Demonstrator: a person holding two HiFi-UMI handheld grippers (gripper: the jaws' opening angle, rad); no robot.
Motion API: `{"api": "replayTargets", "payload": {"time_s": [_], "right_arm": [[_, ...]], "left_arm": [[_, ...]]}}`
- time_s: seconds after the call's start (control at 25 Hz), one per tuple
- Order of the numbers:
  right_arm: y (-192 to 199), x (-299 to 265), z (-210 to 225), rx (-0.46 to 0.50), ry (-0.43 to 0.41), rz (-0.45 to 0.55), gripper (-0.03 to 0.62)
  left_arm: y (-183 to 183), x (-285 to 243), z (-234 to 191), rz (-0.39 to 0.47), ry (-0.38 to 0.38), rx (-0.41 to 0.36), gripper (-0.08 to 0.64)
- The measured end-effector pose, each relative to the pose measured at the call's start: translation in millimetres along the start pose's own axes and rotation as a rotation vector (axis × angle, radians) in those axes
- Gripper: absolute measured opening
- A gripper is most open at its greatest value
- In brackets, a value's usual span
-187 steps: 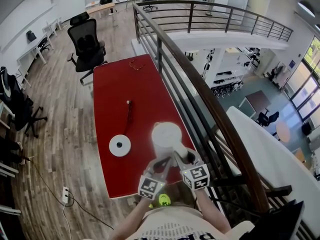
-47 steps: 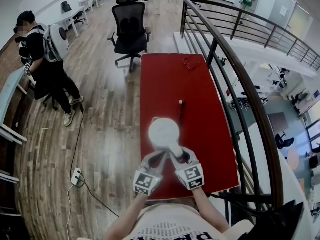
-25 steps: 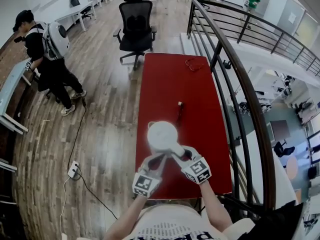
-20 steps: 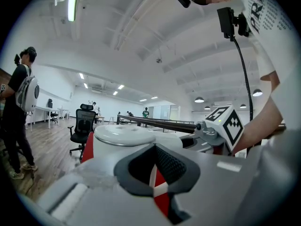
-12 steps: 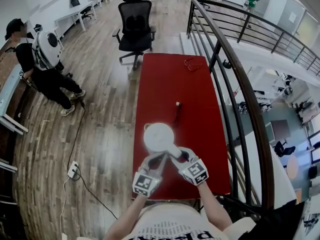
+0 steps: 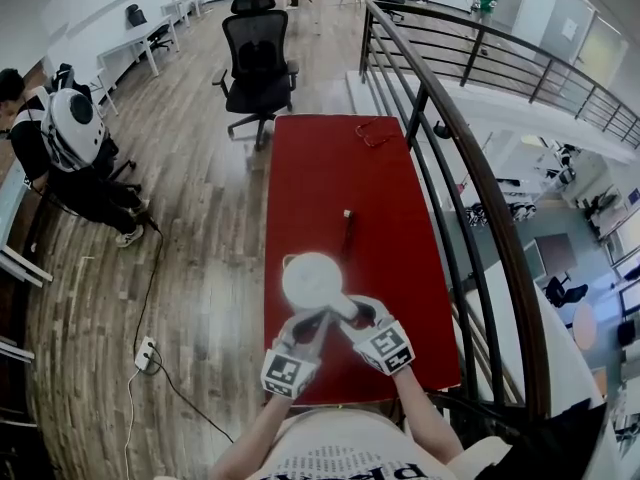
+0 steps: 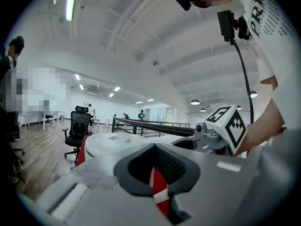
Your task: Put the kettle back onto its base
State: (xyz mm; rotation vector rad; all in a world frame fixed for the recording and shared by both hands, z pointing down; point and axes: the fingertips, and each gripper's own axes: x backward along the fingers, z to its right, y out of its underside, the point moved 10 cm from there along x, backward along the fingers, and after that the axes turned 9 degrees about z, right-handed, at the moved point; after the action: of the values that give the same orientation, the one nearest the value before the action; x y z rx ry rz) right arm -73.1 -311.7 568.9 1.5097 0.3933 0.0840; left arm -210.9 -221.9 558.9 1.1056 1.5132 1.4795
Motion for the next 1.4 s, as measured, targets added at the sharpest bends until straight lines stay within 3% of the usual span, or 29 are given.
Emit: {"api": "replayTargets", "payload": {"time_s": [0.36,0.56,0.72,1.16,1.4], "right_arm": [[-44,9,-5,0.036,0.038,0.138,0.176],[-68,9,-16,0.083,0.051,0.168,0.144],[-80,9,-24,0.127,0.126,0.186,0.011],[-83,5,-55,0.091,0.206,0.228,0.008],[-81,6,-60,0.063,0.242,0.236,0.008]], "left_arm": [[-26,2,-3,0.069,0.034,-0.002,0.005],[-45,3,-10,0.109,0.055,-0.031,0.005],[-57,5,-16,0.148,0.081,-0.026,0.005],[-67,15,-19,0.164,0.134,-0.05,0.003],[-69,16,-16,0.198,0.134,-0.016,0.003]]}}
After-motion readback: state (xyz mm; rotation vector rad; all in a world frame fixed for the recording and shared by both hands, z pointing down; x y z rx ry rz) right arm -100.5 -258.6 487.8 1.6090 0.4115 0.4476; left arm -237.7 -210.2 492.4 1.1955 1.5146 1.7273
